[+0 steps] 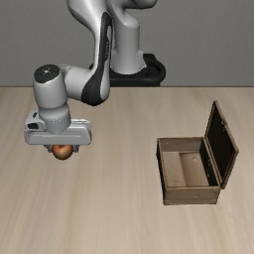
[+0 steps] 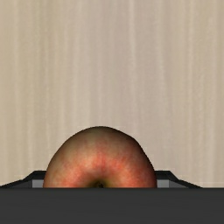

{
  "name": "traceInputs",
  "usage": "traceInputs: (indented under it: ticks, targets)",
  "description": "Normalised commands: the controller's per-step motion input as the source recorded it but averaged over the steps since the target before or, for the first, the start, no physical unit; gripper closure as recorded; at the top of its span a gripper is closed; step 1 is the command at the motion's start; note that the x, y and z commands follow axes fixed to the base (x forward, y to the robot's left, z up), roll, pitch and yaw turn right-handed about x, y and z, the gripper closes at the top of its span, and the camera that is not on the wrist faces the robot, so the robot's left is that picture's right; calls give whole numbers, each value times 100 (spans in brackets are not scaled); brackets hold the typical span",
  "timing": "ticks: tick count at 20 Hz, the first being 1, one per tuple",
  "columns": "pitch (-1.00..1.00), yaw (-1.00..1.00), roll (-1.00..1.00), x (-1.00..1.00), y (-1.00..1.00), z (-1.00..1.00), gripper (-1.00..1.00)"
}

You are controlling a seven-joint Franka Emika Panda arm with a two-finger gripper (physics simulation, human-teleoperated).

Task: Pick up the apple and place it in the box

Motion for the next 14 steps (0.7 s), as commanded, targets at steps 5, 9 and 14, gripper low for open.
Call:
traceInputs:
  ticks: [5,9,14]
  targets:
    - [0,0,0,0,0,80,100]
    - [0,0,0,0,0,100,100]
    - [0,0,0,0,0,100,100]
